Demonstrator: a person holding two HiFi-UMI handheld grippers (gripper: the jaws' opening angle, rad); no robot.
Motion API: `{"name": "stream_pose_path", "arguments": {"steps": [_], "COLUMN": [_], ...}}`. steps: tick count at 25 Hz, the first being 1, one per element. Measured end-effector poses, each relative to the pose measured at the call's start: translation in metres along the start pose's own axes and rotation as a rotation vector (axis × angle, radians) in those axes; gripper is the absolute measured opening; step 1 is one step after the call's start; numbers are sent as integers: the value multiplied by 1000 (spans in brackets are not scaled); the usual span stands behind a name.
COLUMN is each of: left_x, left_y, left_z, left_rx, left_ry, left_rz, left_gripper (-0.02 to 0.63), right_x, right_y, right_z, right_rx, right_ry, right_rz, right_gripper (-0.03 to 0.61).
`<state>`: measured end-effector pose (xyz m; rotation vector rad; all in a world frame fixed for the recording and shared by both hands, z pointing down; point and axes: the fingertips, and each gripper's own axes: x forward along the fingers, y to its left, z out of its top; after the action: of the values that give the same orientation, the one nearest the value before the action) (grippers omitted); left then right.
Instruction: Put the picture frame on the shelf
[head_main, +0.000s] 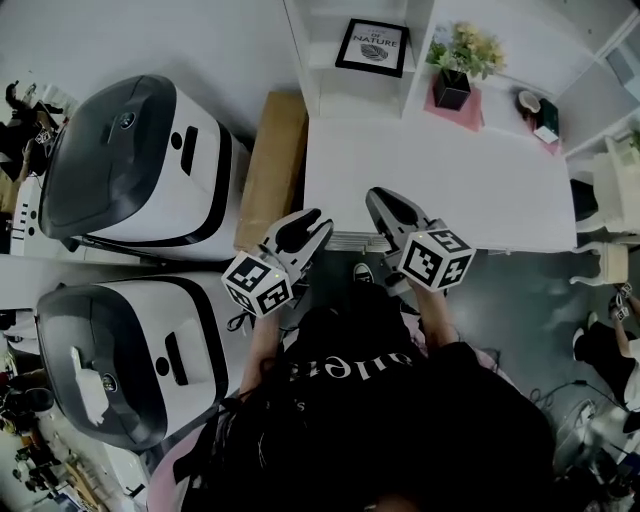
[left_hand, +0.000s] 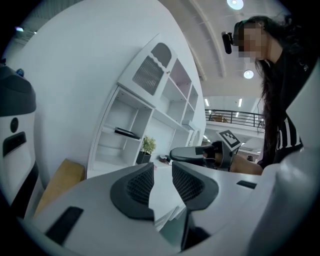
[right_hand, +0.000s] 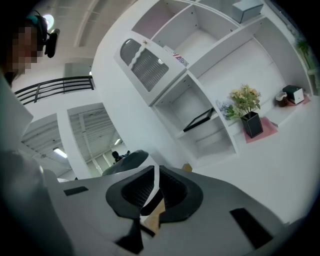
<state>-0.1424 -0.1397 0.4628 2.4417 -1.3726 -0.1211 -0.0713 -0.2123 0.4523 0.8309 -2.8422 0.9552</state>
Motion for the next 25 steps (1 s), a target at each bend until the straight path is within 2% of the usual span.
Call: {"name": "stream_pose_path", "arguments": {"steps": [9,14,19,25], "left_x": [-101,-136,-156,-156], "left_y": [-28,-46,-55,-66], "left_z": [-23,-39,-42,-42], "left_rx": [29,26,13,4], "left_ry": [35,49,42,33], "left_rz": [-55,-109,-143,-179], "left_gripper": [78,66,59,55], "right_x": [-27,-51,-66,-80], "right_y": [90,127,148,153], "right_z": [-73,-110,-125,-127], "right_rx": [22,24,11,3], "right_ry": [-20,-15,-19,-17], "right_rz": [-12,-37,-64,-85], "right_gripper": [64,64,64,61]}}
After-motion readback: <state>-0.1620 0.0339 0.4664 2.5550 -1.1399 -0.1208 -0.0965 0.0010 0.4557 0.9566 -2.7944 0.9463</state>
